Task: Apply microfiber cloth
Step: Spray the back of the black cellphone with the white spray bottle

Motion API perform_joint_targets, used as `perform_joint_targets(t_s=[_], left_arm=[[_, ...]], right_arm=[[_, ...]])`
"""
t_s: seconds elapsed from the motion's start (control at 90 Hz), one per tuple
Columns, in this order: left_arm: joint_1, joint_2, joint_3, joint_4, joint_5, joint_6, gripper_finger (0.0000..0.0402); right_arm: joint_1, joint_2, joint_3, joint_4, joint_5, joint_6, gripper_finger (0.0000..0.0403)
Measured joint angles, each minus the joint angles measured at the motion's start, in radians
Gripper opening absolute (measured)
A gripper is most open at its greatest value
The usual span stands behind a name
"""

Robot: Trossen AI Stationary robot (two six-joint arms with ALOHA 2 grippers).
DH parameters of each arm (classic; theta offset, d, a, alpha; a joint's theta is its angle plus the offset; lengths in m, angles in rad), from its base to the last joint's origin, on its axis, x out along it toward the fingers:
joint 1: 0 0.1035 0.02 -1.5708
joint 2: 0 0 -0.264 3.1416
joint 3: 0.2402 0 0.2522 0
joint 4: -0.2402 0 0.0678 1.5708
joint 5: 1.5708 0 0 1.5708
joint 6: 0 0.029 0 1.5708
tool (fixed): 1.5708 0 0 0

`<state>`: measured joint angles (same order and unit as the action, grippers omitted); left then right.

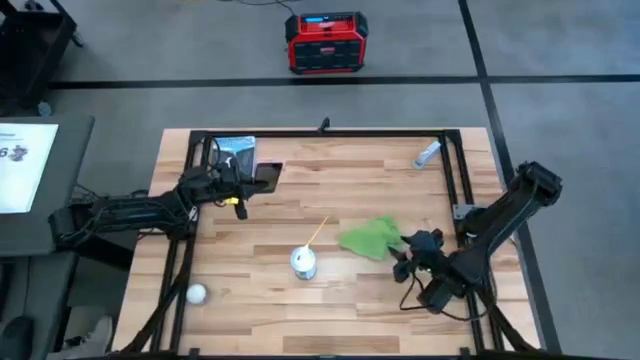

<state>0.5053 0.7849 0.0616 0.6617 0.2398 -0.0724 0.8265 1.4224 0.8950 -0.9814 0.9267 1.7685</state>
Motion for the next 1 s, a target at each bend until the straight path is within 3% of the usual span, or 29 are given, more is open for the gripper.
perform_joint_targets(t_s=[0.144, 0.389, 0.6, 0.811, 0.911, 1.0], left_arm=[[0.0, 0.0, 0.0, 0.0, 0.0, 0.0, 0.0005], [0.0, 0.0, 0.0, 0.0, 0.0, 0.0, 0.0005], [0.0, 0.0, 0.0, -0.001, 0.0, 0.002, 0.0005], [0.0, 0.0, 0.0, -0.017, 0.0, 0.023, 0.0005], [0.0, 0.0, 0.0, -0.024, 0.0, 0.026, 0.0005], [0.0, 0.0, 0.0, -0.027, 0.0, 0.023, 0.0005]], right_arm=[[-0.007, -0.069, 0.004, -0.026, 0.032, -0.054, 0.0219], [-0.057, -0.093, 0.004, -0.033, 0.209, -0.171, 0.0208], [-0.149, -0.073, -0.033, 0.035, 0.229, -0.233, 0.0201], [-0.252, 0.011, -0.171, 0.384, 0.226, -0.378, 0.0187], [-0.305, 0.053, -0.241, 0.64, 0.215, -0.491, 0.0179], [-0.365, 0.08, -0.289, 0.906, 0.142, -0.673, 0.0173]])
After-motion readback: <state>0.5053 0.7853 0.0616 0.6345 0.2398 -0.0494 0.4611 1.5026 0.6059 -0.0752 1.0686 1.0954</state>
